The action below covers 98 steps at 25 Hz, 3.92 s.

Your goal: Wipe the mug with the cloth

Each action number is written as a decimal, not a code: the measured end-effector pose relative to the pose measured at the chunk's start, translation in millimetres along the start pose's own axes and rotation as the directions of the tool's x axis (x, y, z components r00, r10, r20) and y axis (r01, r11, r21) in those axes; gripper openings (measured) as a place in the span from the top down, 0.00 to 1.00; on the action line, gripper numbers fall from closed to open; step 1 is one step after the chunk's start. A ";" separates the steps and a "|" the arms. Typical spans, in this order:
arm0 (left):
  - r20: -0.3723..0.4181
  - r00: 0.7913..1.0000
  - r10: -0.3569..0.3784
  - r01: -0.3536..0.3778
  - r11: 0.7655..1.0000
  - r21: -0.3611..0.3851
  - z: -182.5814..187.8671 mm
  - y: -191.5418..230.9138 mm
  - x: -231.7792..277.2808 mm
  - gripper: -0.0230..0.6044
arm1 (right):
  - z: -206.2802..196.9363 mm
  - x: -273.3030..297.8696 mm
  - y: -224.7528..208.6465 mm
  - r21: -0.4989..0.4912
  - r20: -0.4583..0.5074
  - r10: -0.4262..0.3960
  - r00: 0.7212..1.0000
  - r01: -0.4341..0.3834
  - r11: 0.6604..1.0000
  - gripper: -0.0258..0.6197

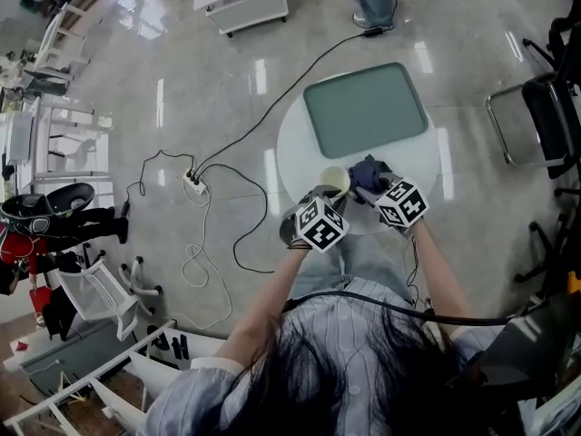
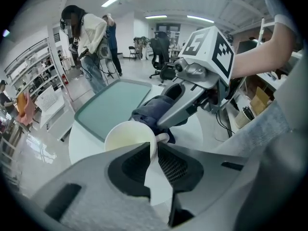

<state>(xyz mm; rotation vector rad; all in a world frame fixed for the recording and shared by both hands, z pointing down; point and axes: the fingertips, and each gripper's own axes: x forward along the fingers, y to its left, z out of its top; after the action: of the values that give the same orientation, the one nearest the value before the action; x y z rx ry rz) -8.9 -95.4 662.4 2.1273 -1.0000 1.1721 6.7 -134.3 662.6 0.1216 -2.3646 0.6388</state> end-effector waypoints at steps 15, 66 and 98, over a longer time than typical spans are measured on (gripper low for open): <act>-0.001 0.999 -0.048 0.047 0.991 -0.122 3.1 2.2 5.3 0.89 | -18.4 -16.9 24.7 0.090 0.032 -0.096 0.995 0.092 0.992 0.84; -0.348 0.912 -0.218 0.400 0.661 0.635 18.4 50.5 28.1 0.89 | -16.5 -3.4 32.4 0.445 0.081 -0.307 0.948 0.241 0.862 0.84; 0.053 0.996 0.078 -0.028 0.779 -0.626 -1.4 91.9 -5.8 0.89 | -15.7 -1.5 29.6 0.438 0.063 -0.274 0.960 0.220 0.872 0.84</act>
<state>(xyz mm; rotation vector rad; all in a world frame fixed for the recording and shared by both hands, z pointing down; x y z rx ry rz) -84.9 -147.4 665.5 1.6147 -1.2764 0.6422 9.8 -101.0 659.6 0.6673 -2.2325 1.0371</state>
